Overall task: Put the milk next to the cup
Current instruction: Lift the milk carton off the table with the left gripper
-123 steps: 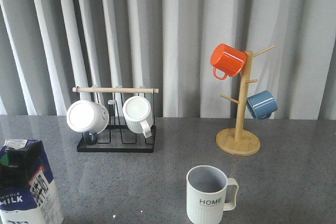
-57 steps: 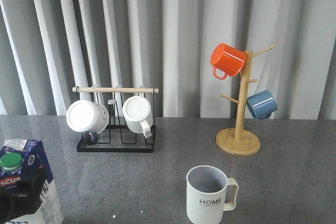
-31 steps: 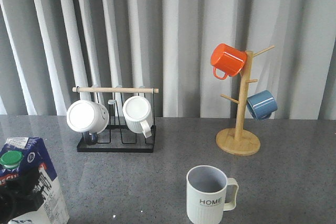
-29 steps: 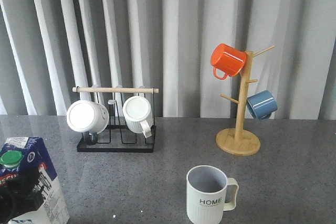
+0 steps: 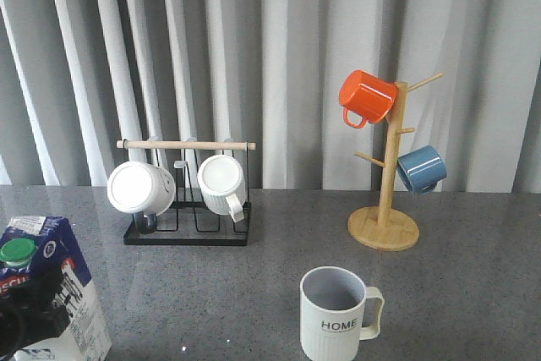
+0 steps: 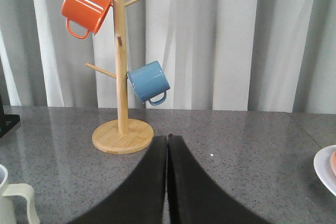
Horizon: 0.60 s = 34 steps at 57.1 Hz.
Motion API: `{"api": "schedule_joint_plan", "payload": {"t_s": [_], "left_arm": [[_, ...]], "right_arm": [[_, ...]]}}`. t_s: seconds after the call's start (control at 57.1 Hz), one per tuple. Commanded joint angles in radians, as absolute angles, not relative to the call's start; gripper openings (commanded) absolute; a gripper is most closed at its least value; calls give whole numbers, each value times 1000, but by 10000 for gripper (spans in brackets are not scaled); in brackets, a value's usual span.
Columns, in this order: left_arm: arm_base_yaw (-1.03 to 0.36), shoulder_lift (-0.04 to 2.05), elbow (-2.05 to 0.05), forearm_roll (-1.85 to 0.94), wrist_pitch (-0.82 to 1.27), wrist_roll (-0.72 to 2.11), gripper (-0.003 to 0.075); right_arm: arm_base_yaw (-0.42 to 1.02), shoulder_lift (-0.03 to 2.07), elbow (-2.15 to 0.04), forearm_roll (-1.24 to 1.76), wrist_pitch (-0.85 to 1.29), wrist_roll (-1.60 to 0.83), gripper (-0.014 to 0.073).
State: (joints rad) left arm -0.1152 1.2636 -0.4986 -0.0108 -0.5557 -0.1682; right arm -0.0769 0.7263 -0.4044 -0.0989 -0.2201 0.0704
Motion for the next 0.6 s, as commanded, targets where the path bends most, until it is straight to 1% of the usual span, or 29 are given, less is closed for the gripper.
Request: {"api": "schedule_joint_plan", "payload": {"t_s": [0.0, 0.105, 0.175, 0.228, 0.298, 0.438, 0.508, 0.578], "left_arm": [[-119, 1243, -520, -12, -663, -242, 212], [-114, 1238, -521, 0, -631, -308, 213], [-120, 1230, -521, -14, -621, -263, 214], [-141, 1219, -522, -77, -620, -187, 214], [-193, 1192, -533, -280, -614, -21, 214], [-304, 1152, -605, -816, -611, 443, 214], [-379, 1154, -664, -1009, -616, 673, 214], [-463, 1163, -724, -1130, -621, 844, 214]], "right_arm": [[-84, 721, -432, -108, -290, 65, -11], [-84, 721, -432, -108, -290, 65, -11], [-84, 721, -432, -108, -290, 65, -11], [-84, 721, -432, -108, -290, 65, -11], [-84, 721, -432, -108, -290, 65, -11], [-84, 721, -432, -108, -290, 65, -11], [-84, 721, -432, -108, -290, 65, -11], [-84, 721, -432, -108, -290, 65, -11]]}}
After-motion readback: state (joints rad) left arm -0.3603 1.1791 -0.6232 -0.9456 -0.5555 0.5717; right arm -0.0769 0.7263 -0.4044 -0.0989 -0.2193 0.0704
